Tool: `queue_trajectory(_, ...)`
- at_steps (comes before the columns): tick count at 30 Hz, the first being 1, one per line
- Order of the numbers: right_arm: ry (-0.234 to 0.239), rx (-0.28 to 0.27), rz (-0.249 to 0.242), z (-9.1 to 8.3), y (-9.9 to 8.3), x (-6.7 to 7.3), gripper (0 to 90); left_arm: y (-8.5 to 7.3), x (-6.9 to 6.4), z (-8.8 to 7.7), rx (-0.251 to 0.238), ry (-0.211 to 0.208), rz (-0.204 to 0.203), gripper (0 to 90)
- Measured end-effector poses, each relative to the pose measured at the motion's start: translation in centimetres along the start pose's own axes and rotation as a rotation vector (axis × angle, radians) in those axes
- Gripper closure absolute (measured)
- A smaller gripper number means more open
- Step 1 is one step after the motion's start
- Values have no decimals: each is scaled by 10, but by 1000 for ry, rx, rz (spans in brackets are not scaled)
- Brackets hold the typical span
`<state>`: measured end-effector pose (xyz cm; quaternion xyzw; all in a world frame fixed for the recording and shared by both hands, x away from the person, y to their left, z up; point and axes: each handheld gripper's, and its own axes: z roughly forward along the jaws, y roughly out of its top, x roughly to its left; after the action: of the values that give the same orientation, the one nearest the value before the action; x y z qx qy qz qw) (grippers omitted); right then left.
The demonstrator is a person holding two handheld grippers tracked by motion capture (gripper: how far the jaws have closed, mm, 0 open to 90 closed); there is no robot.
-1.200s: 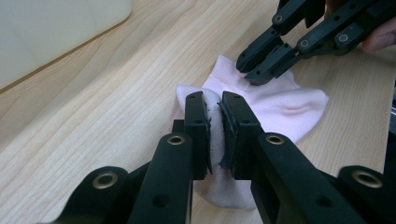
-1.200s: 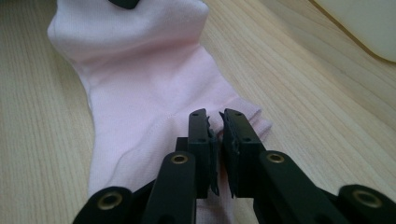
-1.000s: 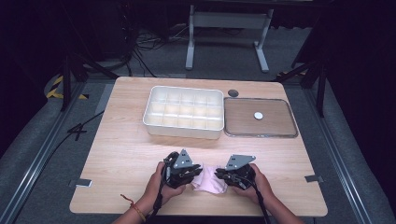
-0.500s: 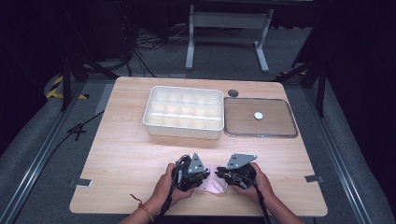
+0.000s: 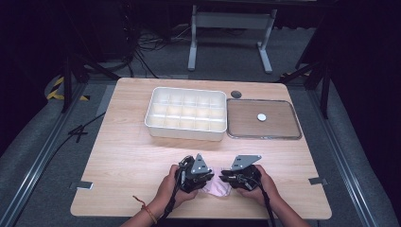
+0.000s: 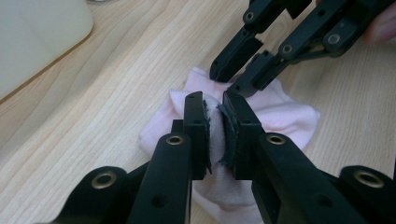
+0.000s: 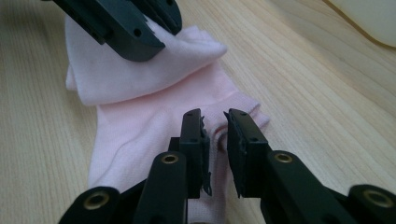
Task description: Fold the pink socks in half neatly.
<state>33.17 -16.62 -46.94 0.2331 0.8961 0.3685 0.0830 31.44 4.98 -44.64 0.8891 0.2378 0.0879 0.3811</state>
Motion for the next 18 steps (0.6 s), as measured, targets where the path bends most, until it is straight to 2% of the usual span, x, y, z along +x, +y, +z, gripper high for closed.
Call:
queue_trajectory(6, -12, -10, -4, -3, 1, 0, 768, 0, -3, 6, 19, -9, 8, 794)
queue_trajectory(10, -24, -26, 10, -7, 0, -4, 773, 2, -3, 9, 19, -10, 4, 767)
queue_trajectory(15, -12, -8, 10, -4, -1, -4, 806, 3, -6, 10, 5, -21, -7, 711)
queue_trajectory(18, -5, -9, 10, -3, -1, -4, 806, 5, -5, 5, -23, -29, -17, 680)
